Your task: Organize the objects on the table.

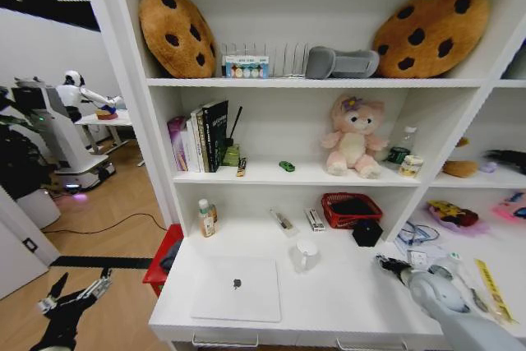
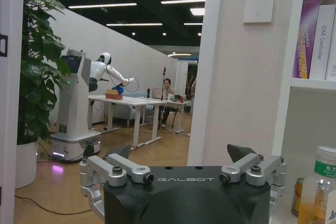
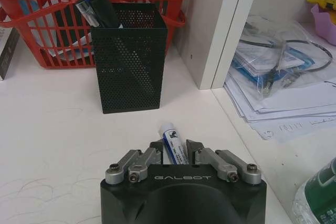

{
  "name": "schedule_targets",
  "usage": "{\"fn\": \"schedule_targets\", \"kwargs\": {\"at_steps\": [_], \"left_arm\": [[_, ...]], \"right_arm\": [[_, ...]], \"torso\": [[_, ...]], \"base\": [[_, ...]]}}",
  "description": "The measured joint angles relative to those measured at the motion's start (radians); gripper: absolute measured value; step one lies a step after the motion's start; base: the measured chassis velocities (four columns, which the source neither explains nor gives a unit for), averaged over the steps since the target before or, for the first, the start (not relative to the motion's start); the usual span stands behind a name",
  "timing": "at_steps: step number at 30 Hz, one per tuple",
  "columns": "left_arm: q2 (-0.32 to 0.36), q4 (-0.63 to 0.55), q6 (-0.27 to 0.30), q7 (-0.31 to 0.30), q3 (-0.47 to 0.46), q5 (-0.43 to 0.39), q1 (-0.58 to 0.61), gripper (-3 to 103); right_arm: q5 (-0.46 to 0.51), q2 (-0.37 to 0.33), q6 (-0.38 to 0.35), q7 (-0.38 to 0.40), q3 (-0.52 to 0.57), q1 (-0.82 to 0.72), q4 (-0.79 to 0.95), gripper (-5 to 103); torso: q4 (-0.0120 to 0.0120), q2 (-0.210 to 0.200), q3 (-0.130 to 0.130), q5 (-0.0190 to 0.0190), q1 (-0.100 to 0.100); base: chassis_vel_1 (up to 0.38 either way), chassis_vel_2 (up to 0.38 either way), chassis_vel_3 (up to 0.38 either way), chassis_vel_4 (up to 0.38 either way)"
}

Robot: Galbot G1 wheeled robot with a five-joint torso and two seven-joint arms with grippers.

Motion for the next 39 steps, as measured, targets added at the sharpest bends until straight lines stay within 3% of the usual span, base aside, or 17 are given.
{"fn": "schedule_targets", "kwargs": {"at_steps": [5,11,14,16,17,18,19,20,21,23,29,39], "left_arm": [[0.000,0.000,0.000,0.000,0.000,0.000,0.000,100],[0.000,0.000,0.000,0.000,0.000,0.000,0.000,100],[0.000,0.000,0.000,0.000,0.000,0.000,0.000,100],[0.000,0.000,0.000,0.000,0.000,0.000,0.000,100],[0.000,0.000,0.000,0.000,0.000,0.000,0.000,100],[0.000,0.000,0.000,0.000,0.000,0.000,0.000,100],[0.000,0.000,0.000,0.000,0.000,0.000,0.000,100],[0.000,0.000,0.000,0.000,0.000,0.000,0.000,100],[0.000,0.000,0.000,0.000,0.000,0.000,0.000,100],[0.000,0.000,0.000,0.000,0.000,0.000,0.000,100],[0.000,0.000,0.000,0.000,0.000,0.000,0.000,100],[0.000,0.000,0.000,0.000,0.000,0.000,0.000,100]], "right_arm": [[0.006,0.001,-0.004,0.003,0.006,-0.008,0.015,12],[-0.002,0.006,0.006,0.002,0.026,-0.028,0.063,11],[-0.066,0.017,0.064,-0.004,0.048,-0.049,0.120,11],[-0.154,0.032,0.145,-0.015,0.062,-0.061,0.164,11],[-0.259,0.040,0.243,-0.035,0.067,-0.061,0.178,11],[-0.259,0.040,0.243,-0.035,0.067,-0.061,0.178,11],[-0.310,0.043,0.292,-0.044,0.067,-0.057,0.176,11],[-0.389,0.046,0.370,-0.053,0.066,-0.041,0.160,11],[-0.389,0.046,0.370,-0.053,0.066,-0.041,0.160,11],[-0.447,0.047,0.441,-0.055,0.056,-0.003,0.130,11],[-0.528,0.050,0.527,-0.055,-0.018,0.166,-0.003,11],[-0.560,0.071,0.572,-0.069,-0.189,0.402,-0.208,11]], "torso": [[-0.0002,0.000,0.000,0.0004,0.000],[-0.0003,0.000,0.000,0.0014,0.000],[-0.0003,0.000,0.000,0.0004,0.000],[-0.0003,0.000,0.000,0.0007,0.000],[-0.0002,0.000,0.000,0.0003,0.000],[-0.0002,0.000,0.000,0.0003,0.000],[-0.0003,0.000,0.000,0.0002,0.000],[-0.0002,0.000,0.000,0.0005,0.000],[-0.0002,0.000,0.000,0.0005,0.000],[-0.0003,0.000,0.000,0.0004,0.000],[-0.0002,0.000,0.000,0.0005,0.000],[0.0000,0.000,0.000,0.0005,0.000]], "base": [[0.000,0.000,0.000,0.000],[0.000,0.000,0.000,0.000],[0.000,0.000,0.000,0.000],[0.000,0.000,0.000,0.000],[0.000,0.000,0.000,0.000],[0.000,0.000,0.000,0.000],[0.000,0.000,0.000,0.000],[0.000,0.000,0.000,0.000],[0.000,0.000,0.000,0.000],[0.000,0.000,0.000,0.000],[0.000,0.000,0.000,0.000],[0.000,0.000,0.000,0.000]]}}
